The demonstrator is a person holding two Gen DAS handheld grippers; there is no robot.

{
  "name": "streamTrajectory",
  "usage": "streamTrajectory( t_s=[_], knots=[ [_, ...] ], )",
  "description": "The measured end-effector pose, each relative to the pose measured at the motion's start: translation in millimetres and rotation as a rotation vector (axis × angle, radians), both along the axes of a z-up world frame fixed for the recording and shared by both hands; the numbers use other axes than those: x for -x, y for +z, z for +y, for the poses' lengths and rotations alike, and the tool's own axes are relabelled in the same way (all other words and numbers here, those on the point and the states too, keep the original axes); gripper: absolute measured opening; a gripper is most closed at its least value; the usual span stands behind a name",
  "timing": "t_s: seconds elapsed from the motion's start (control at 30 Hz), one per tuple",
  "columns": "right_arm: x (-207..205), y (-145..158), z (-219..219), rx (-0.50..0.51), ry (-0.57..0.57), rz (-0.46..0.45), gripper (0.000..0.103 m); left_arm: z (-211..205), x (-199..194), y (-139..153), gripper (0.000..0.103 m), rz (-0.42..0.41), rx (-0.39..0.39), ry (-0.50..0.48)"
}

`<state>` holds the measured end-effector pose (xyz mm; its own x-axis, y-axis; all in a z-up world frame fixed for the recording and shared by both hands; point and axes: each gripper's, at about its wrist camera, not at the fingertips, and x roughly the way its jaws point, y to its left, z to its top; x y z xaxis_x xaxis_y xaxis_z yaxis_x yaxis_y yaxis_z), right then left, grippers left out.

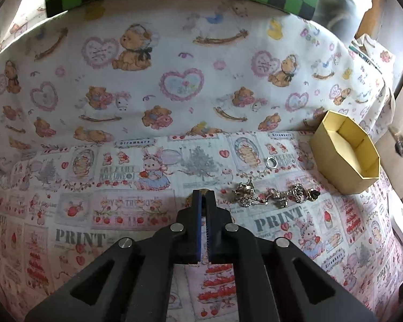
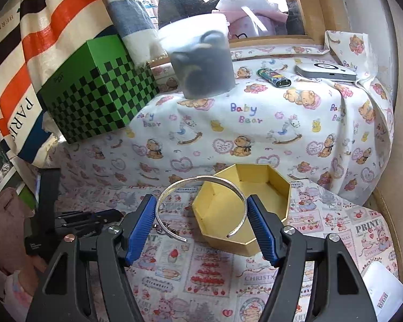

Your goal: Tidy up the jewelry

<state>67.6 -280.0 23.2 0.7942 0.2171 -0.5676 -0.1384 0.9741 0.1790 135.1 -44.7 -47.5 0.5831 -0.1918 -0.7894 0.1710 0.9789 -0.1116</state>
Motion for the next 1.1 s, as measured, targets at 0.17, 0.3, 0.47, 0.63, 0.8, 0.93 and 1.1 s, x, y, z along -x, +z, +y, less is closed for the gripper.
streamTrajectory(
  t_s=[0.17, 0.3, 0.47, 0.63, 0.8, 0.93, 1.1],
  knots=[
    [-1.9, -4.7, 2.1, 0.016, -0.010, 0.000, 0.071, 22.3, 22.4, 11.7, 0.002, -0.043, -0.008, 0.040],
    [-2.5, -5.5, 0.6, 0.015, -0.016, 0.002, 0.071, 24.6, 40.1, 27.5, 0.002, -0.091, -0.018, 0.033],
    [-3.0, -3.5, -6.7, -0.013, -0.026, -0.001, 0.071, 18.4, 63.8, 57.0, 0.002, -0.157, 0.024, 0.005],
    [-6.0, -2.2, -22.6, -0.102, -0.020, 0.025, 0.071, -6.0, 77.5, 88.1, 0.002, -0.208, 0.097, -0.103],
    [-12.3, -6.1, -46.5, -0.236, -0.025, 0.073, 0.071, -61.5, 58.1, 103.8, 0.002, -0.189, 0.110, -0.162],
    [-21.5, -16.2, -65.3, -0.317, -0.050, 0.121, 0.071, -91.2, 32.0, 93.2, 0.002, -0.100, 0.225, -0.210],
    [-27.0, -23.1, -87.6, -0.449, -0.049, 0.155, 0.071, -113.3, 8.4, 64.3, 0.002, 0.011, 0.338, -0.224]
  ],
)
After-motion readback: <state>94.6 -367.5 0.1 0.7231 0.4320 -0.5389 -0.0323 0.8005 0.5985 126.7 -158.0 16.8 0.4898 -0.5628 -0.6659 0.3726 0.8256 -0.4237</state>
